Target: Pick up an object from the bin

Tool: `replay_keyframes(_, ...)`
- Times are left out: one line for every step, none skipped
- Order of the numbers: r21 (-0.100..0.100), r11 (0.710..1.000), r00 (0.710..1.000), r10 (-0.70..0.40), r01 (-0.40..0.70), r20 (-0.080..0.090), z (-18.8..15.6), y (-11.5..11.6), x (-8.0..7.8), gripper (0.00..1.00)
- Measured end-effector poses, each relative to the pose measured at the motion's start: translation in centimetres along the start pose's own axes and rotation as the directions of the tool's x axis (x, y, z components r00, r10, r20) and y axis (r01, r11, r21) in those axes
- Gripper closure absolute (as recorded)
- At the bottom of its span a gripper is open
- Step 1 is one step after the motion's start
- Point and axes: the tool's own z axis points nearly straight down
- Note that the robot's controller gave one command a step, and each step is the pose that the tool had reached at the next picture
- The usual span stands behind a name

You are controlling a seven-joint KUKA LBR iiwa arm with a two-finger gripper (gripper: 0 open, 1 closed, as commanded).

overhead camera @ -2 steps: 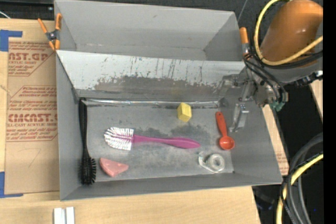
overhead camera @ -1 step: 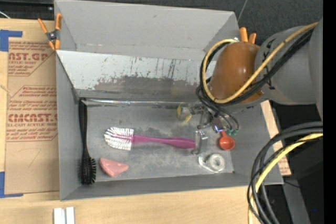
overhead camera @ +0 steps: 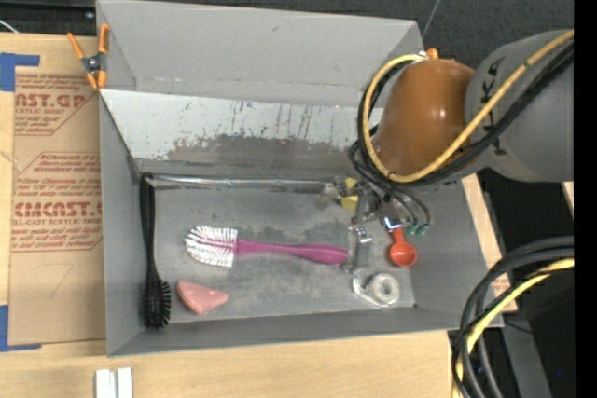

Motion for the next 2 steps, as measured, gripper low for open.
replay_keyframes(-0.007,0.999,0.999,-0.05,0.05,-0.011,5.0,4.0,0.3,0.0)
replay_keyframes(-0.001,0.999,0.999,0.053,-0.053,0.004,8.1,5.8,0.2,0.0)
